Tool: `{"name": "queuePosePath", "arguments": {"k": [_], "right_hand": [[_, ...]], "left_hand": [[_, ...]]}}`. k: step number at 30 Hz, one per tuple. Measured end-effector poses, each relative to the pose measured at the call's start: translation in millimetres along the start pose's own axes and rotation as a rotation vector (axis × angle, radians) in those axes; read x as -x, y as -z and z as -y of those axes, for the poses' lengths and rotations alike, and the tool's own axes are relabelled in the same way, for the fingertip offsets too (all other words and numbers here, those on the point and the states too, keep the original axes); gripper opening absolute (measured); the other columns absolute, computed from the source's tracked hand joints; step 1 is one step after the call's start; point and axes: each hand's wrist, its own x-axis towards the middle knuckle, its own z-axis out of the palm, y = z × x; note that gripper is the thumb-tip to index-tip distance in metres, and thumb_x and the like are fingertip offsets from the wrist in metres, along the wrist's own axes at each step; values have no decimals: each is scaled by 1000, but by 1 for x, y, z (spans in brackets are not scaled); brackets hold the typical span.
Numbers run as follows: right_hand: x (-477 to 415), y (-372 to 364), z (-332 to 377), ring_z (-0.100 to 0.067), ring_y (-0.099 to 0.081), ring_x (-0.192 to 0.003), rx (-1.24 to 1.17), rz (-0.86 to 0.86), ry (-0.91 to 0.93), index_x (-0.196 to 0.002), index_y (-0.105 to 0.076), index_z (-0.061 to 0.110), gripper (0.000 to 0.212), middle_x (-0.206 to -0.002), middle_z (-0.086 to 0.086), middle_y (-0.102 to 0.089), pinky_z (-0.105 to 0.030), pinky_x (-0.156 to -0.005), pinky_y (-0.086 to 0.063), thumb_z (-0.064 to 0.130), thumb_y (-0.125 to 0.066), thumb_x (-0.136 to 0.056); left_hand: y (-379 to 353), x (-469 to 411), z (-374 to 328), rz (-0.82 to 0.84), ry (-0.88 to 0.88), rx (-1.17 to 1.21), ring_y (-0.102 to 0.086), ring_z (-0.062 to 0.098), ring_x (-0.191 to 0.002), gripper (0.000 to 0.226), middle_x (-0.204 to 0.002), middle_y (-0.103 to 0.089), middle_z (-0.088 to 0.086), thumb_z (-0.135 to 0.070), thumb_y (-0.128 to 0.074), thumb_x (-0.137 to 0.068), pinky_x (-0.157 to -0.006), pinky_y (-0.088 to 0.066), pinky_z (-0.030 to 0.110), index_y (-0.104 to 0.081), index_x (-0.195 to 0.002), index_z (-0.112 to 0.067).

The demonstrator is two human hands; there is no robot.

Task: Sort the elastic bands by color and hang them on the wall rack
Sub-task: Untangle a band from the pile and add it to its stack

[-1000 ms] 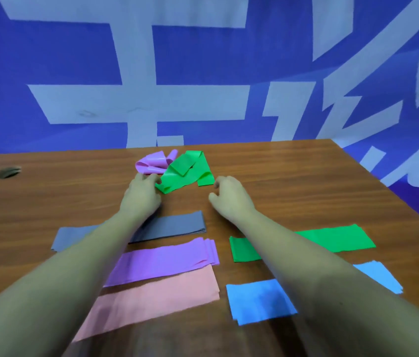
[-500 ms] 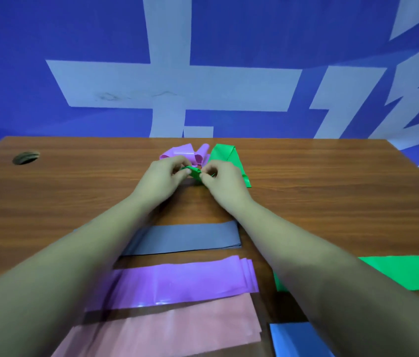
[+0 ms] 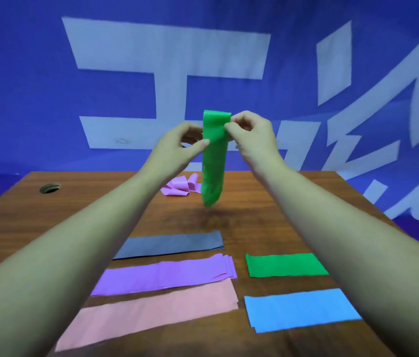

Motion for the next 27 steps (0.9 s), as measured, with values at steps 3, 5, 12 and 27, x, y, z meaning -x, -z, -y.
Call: {"name": "queuePosePath", "arguments": {"k": [3, 5, 12, 27], "right_hand": [[12, 22, 32, -10, -57, -61, -68, -20, -12, -73, -59, 15, 15, -67, -1, -60, -21, -55, -44, 5, -56, -84], [18, 34, 47, -10, -59, -59, -109, -26, -21, -72, -58, 16, 17, -66, -1, -61, -24, -55, -45, 6, -55, -85], [46, 69, 89, -13, -55, -50, -339, -45, -123, -70, -55, 13, 20, -55, 1, -56, -22, -48, -45, 3, -52, -88], [133, 103, 22, -24, -65, -84, -343, 337, -390, -107, -68, 3, 19, -95, -13, -69, -33, -78, -51, 14, -62, -92]], "left_hand": [[1, 9, -29, 51, 27, 141, -68, 8, -99, 26, -103, -73, -6, -35, -67, -85, -92, -51, 28, -67, -107, -21], [-1, 16, -47, 90, 49, 276, -71, 11, -88, 23, -96, -74, 0, -27, -70, -85, -87, -53, 30, -64, -104, -17], [-23, 56, -96, 463, 203, 512, -56, 9, -73, 14, -87, -73, -5, -11, -63, -91, -72, -46, 22, -68, -104, -14], [-31, 67, -131, 119, 189, 597, -41, 5, -42, 10, -56, -54, -6, -11, -55, -97, -45, -39, 15, -64, -92, -7]]}}
